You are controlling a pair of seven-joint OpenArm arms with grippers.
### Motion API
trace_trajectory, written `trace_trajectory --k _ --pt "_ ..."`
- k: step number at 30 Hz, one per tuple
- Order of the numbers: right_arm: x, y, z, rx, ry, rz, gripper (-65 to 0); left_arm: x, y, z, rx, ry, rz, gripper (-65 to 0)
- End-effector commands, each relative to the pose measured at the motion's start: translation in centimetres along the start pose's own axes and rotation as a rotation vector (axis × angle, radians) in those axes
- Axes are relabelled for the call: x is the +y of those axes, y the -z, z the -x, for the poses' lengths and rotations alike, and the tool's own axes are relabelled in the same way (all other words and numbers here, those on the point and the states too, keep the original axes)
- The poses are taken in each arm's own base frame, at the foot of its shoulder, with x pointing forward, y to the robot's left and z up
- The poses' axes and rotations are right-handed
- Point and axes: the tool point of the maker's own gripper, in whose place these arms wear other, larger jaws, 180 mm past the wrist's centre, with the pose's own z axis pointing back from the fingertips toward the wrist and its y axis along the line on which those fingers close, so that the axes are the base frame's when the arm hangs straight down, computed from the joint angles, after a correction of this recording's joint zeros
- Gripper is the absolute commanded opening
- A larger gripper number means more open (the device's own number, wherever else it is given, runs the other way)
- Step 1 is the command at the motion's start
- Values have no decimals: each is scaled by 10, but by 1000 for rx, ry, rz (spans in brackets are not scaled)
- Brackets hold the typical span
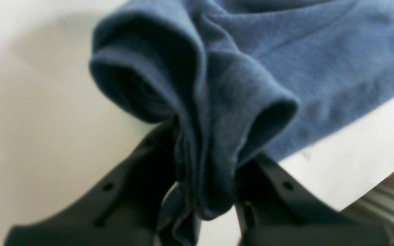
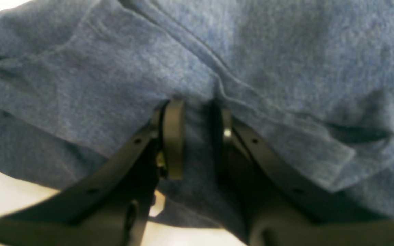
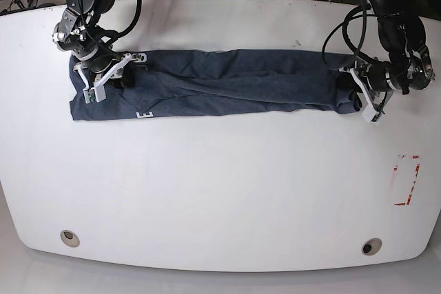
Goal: Fold the T-shirt properly
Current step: 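Fold the strip end held by the left gripper toward the right gripper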
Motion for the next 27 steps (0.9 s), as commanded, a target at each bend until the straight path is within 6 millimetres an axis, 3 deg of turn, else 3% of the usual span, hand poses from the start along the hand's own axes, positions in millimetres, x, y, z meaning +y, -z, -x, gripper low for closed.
trace_trajectory --k 1,3,10,16,27 --pt "-2 -1 -2 9 -13 9 -510 -6 -26 -33 -72 114 -51 -650" --pt "-2 -1 -2 9 -13 9 -510 -11 -34 -42 -88 157 -70 -650" --pt "-2 0 -6 1 -14 8 -510 -79 -39 -80 -181 368 -34 -650" --pt "-2 0 -8 -3 -16 8 -510 -132 -18 -86 -196 428 85 -650" --pt "-2 1 -14 -14 -20 8 -510 -206 7 -101 -255 420 269 -644"
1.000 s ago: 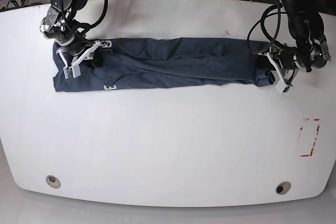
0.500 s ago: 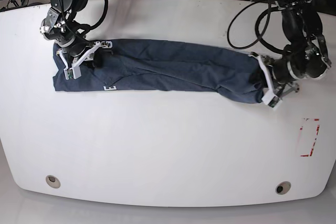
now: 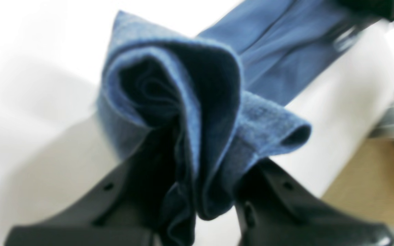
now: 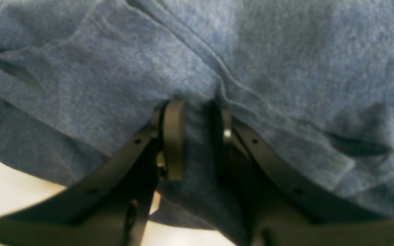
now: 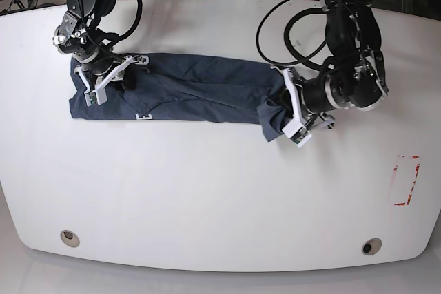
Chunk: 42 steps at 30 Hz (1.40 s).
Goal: Fold the T-shirt properly
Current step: 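Fold the strip end held by the left gripper toward the right gripper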
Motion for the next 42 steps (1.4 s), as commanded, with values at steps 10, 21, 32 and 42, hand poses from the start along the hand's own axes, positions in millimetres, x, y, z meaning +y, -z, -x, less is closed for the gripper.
trace_trajectory --k 10,21,32,42 --pt "-3 -2 -9 -14 -15 8 -510 -34 45 -12 -38 -115 175 -635" --pt "-3 -1 -8 -13 -13 7 -510 -38 62 -7 -11 -148 233 -635" --pt "-3 1 -15 -24 -18 8 -510 -49 75 -14 -20 -149 281 -633" --pt "-3 1 -17 -27 -19 8 -510 -57 86 -17 -48 -167 318 -564"
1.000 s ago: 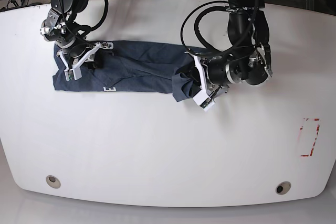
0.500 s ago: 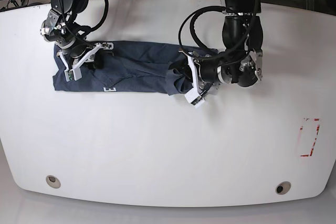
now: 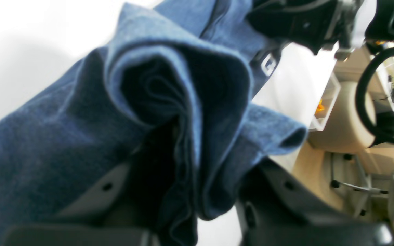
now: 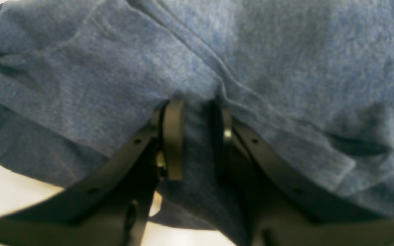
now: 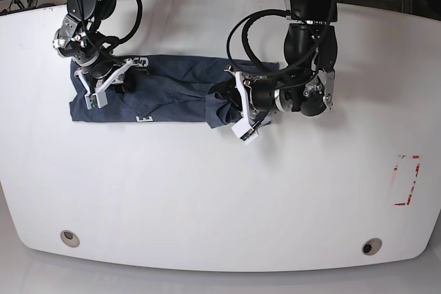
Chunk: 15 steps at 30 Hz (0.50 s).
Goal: Fold the T-shirt properly
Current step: 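Fold the strip end held by the left gripper toward the right gripper, then release the folded end with the left gripper and regrasp the strip's fold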
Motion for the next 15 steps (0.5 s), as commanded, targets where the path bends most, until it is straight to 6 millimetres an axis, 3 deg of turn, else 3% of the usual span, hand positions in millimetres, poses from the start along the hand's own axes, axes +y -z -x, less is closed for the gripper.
trace_trajectory --k 1,9,12,15 --pt "-3 -2 -10 -24 -12 7 -510 -5 2 -17 -59 3 29 -539" --pt "-3 -2 -10 -24 -12 7 -510 -5 1 -18 -61 6 29 -332" --pt "-3 -2 -10 -24 -12 7 -510 -5 0 -30 -78 27 33 -264" --pt "-3 -2 -10 -24 -12 7 -510 -20 3 -47 -108 67 92 -219"
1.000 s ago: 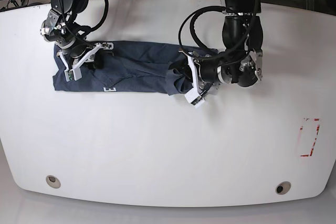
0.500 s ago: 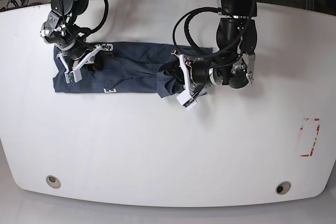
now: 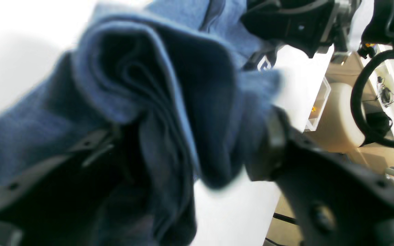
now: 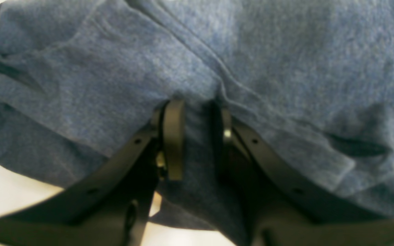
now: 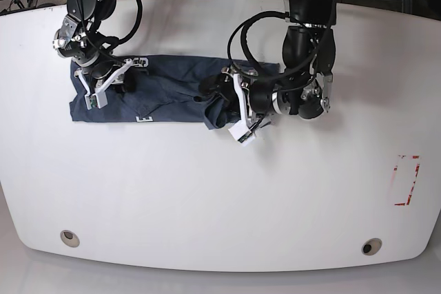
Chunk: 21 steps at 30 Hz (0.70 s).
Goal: Fold the T-shirt properly
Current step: 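Release the folded end with the left gripper and regrasp the strip's fold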
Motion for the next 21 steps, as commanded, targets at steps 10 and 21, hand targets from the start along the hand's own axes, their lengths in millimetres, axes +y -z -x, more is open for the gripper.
trace_trajectory --k 10,21 --pt "-3 -1 -19 -43 -17 6 -510 -75 0 -95 -191 198 279 -204" --pt "1 1 -24 -55 -14 0 -510 -32 -29 -97 -228 182 179 -206"
